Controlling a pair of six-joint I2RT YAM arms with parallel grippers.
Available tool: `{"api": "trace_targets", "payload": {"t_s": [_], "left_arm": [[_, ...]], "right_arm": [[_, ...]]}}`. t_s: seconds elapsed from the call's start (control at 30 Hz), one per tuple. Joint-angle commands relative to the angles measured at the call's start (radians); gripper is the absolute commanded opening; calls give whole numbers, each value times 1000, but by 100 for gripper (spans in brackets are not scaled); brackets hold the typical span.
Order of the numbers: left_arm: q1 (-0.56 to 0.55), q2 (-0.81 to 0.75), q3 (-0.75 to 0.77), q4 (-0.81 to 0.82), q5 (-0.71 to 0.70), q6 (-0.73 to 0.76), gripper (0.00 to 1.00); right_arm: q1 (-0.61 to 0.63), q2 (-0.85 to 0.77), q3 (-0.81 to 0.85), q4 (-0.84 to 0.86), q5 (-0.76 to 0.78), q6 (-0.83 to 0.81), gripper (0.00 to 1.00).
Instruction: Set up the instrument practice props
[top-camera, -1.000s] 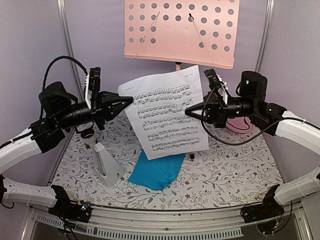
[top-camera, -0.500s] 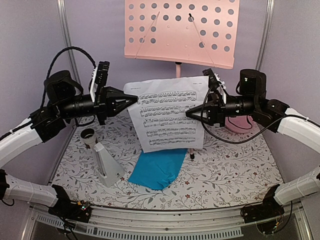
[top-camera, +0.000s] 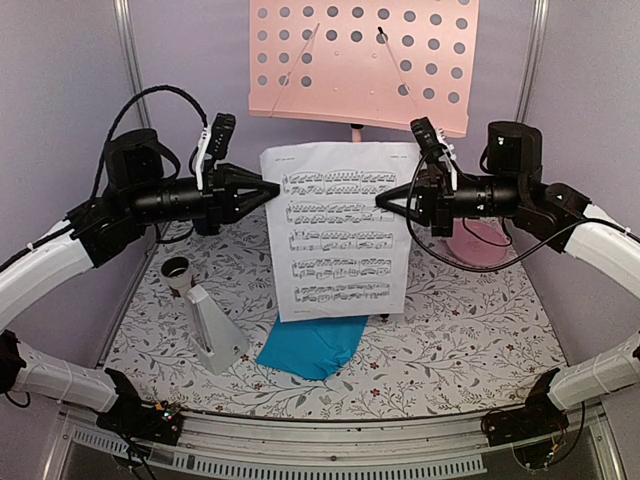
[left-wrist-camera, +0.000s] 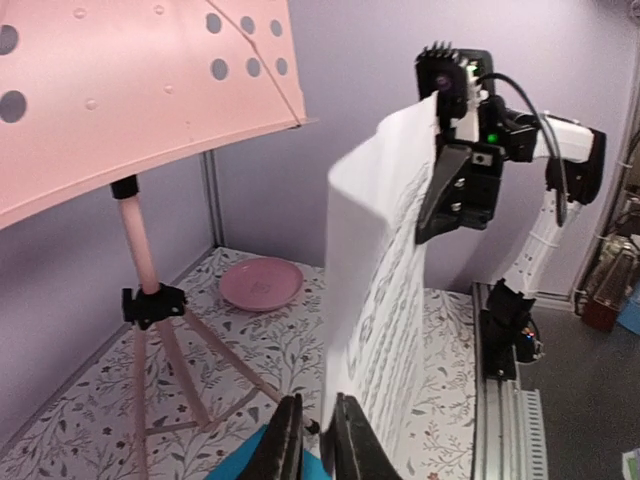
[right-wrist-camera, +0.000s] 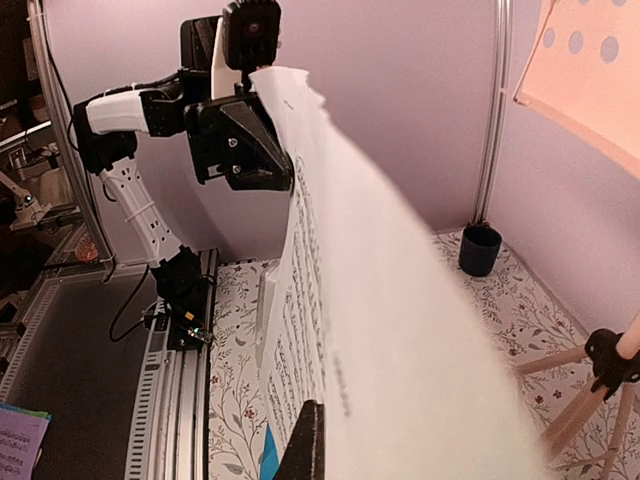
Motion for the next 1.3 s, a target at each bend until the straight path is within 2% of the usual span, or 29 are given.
{"api": "trace_targets", "payload": {"t_s": [0.0, 0.17, 0.33, 0.6, 0.9, 1.07, 1.27], "left_arm": [[94, -8, 50, 71, -124, -87, 18], [161, 0, 81, 167, -189, -149, 42], [161, 61, 214, 192, -275, -81, 51], [163, 325, 569, 118, -333, -14, 53], [163, 573, 885, 60, -298, 34, 54], [157, 678, 1019, 7, -306, 77, 51], [147, 731, 1092, -13, -315, 101, 46]], "right_arm": [[-3, -32, 104, -2, 76, 32, 0], [-8, -7, 209, -2, 150, 109, 0], [-15, 27, 369, -14, 320, 244, 0], [-24, 105, 637, -109, 581, 298, 0], [-28, 164, 759, -130, 751, 249, 0], [-28, 211, 808, -140, 817, 230, 0], [-27, 249, 862, -127, 864, 201, 0]]}}
